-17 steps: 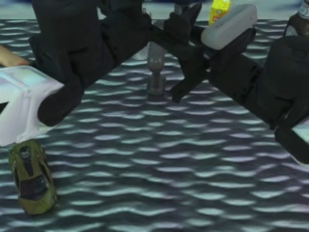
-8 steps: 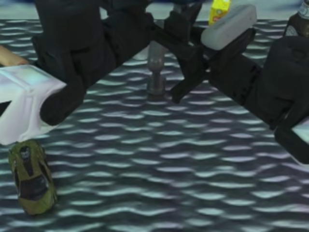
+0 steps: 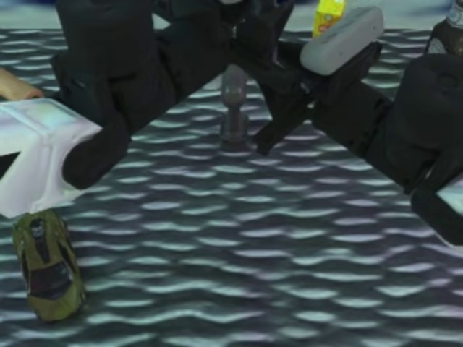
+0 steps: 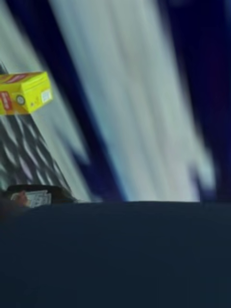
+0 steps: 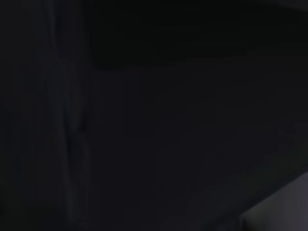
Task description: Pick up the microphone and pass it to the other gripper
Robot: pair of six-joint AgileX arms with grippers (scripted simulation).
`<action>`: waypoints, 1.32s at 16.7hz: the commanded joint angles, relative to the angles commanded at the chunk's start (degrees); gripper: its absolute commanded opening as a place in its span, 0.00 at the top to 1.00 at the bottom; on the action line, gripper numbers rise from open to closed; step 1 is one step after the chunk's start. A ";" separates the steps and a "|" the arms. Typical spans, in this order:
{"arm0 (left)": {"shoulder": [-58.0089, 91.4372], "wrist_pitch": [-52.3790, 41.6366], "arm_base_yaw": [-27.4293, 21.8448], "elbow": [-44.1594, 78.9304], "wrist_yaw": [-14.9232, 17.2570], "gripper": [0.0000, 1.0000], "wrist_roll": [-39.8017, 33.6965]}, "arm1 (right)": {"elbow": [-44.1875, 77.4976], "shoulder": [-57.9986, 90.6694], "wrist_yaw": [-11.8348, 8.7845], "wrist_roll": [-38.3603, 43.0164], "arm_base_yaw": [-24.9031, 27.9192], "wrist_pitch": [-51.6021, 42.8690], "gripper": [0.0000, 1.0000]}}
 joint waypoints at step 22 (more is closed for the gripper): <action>0.00 0.00 0.00 0.00 0.00 1.00 0.00 | 0.00 0.00 0.00 0.00 0.00 0.00 0.02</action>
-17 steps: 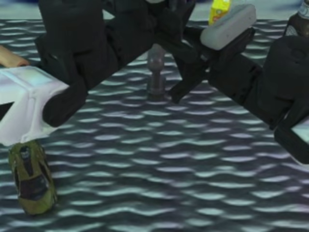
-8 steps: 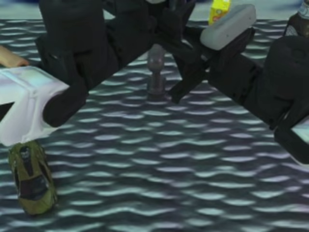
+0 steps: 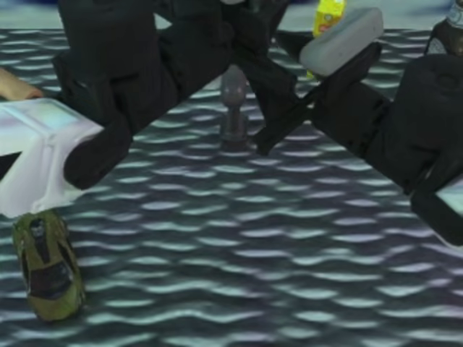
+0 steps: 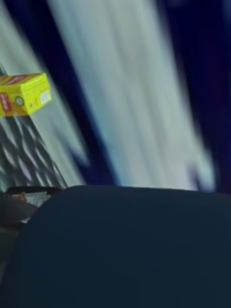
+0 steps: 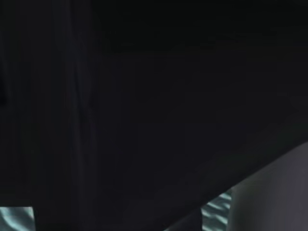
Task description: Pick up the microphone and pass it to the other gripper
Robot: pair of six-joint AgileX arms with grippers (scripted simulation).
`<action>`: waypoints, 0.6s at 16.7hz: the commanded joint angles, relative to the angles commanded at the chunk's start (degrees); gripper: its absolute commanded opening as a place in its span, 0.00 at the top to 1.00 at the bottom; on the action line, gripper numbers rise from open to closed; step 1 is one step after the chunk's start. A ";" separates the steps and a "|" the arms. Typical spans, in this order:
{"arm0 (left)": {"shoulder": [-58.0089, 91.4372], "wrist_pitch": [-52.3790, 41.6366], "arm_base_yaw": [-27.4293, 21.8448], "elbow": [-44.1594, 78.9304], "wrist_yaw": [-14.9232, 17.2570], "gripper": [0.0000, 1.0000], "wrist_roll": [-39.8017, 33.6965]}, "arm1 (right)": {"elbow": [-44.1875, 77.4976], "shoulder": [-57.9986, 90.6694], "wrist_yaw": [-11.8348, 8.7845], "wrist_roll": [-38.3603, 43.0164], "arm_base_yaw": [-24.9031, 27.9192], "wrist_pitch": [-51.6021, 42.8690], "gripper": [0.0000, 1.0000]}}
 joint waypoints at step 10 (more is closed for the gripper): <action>-0.41 -0.08 0.09 0.38 -0.24 1.00 0.26 | -0.56 0.23 0.07 -0.13 -0.26 -0.04 0.00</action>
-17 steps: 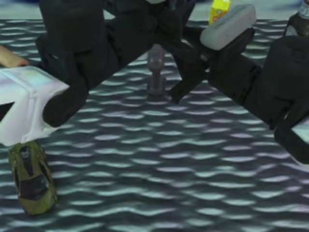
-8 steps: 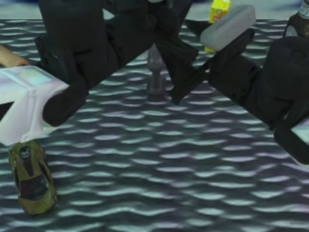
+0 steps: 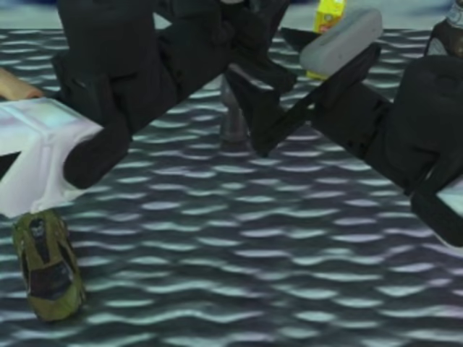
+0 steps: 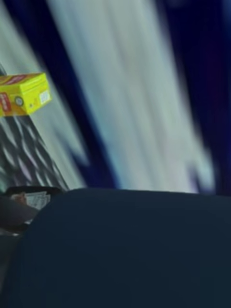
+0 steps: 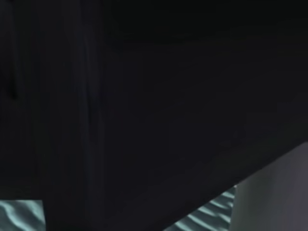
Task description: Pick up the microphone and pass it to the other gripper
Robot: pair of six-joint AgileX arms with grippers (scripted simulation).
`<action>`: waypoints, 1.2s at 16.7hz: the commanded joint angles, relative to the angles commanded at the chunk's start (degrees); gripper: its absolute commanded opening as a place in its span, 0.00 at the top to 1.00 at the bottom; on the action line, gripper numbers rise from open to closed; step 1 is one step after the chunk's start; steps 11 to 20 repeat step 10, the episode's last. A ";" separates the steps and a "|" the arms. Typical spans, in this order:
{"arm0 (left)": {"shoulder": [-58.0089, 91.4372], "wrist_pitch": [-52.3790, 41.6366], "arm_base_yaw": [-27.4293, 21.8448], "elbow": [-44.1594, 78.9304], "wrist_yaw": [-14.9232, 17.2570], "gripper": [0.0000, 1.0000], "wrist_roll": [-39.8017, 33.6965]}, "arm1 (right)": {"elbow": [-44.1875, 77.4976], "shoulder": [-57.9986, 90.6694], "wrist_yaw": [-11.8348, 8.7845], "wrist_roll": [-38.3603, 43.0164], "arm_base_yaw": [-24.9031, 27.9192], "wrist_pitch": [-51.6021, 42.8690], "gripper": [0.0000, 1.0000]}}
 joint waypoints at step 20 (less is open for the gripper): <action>-5.76 -0.80 9.13 -5.09 7.87 1.00 0.08 | -14.08 -15.78 -2.77 0.07 -1.98 -1.61 0.00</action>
